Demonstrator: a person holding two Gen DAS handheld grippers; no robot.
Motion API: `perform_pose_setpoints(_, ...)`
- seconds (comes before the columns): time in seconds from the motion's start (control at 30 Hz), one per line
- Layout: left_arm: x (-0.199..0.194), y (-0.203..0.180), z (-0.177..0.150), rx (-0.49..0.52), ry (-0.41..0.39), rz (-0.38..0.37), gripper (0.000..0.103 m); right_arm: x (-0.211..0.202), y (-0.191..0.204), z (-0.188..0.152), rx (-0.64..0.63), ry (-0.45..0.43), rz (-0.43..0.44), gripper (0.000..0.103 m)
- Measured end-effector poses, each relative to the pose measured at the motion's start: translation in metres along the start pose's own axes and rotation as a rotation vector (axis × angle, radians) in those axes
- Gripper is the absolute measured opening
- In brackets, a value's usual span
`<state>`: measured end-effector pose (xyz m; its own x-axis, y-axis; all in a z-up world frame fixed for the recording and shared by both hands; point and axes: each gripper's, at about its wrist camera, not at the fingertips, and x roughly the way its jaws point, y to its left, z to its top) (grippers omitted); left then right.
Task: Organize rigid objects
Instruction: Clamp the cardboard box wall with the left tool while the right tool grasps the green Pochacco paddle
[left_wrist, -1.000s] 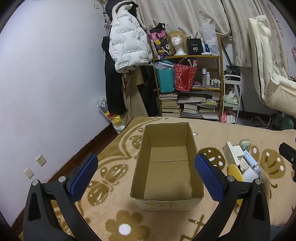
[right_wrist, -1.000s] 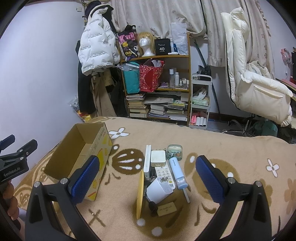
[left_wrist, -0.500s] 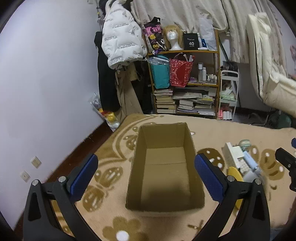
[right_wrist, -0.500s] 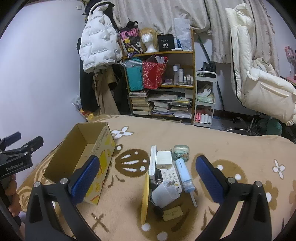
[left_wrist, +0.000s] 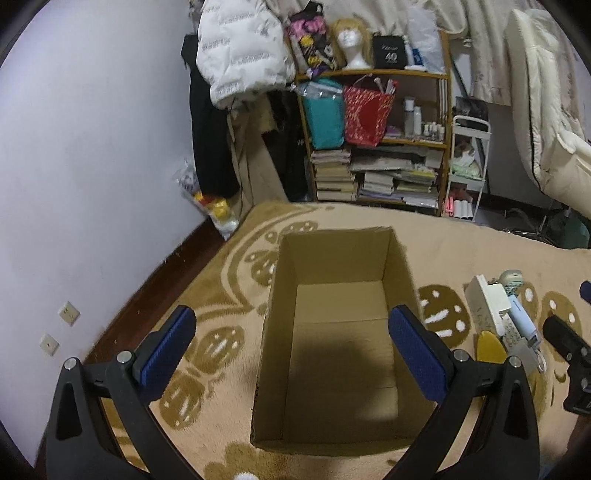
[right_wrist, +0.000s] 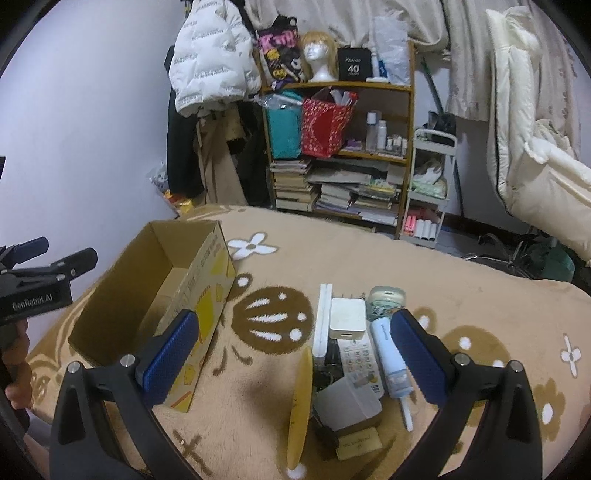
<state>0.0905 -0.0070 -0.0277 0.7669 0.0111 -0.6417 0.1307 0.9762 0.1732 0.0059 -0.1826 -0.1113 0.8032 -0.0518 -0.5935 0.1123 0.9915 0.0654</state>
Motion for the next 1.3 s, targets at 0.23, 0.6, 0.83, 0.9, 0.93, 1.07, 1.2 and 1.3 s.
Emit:
perform_pose_setpoints(0.23, 0.033, 0.012, -0.004, -0.008, 0.086, -0.001, 0.103, 0.036, 0.005, -0.007, -0.018, 0.087, 0.063, 0.099)
perform_pose_setpoints(0.6, 0.076, 0.011, -0.02, 0.027, 0.298, -0.015, 0.103, 0.068, 0.001, -0.032, 0.046, 0.245, 0.095, 0.087)
perform_pose_setpoints(0.83, 0.091, 0.008, -0.034, 0.059, 0.396, 0.03, 0.103, 0.08, -0.001, -0.04, 0.048, 0.306, 0.08, 0.085)
perform_pose_setpoints(0.9, 0.095, 0.011, -0.038, 0.058, 0.429, 0.048, 0.101, 0.081, -0.002, -0.041, 0.049, 0.313, 0.075, 0.085)
perform_pose_setpoints(0.93, 0.097, 0.012, -0.041, 0.053, 0.449, 0.052, 0.099, 0.082, -0.002, -0.042, 0.05, 0.318, 0.076, 0.085)
perform_pose_setpoints(1.07, 0.103, 0.018, -0.043, 0.032, 0.478, 0.073, 0.095, 0.088, -0.006, -0.044, 0.078, 0.34, 0.111, 0.079)
perform_pose_setpoints(1.2, 0.107, 0.02, -0.044, 0.032, 0.5, 0.089, 0.085, 0.094, -0.012, -0.048, 0.123, 0.365, 0.127, 0.076)
perform_pose_setpoints(1.3, 0.112, 0.019, -0.05, 0.027, 0.54, 0.088, 0.074, 0.097, -0.016, -0.05, 0.153, 0.383, 0.138, 0.069)
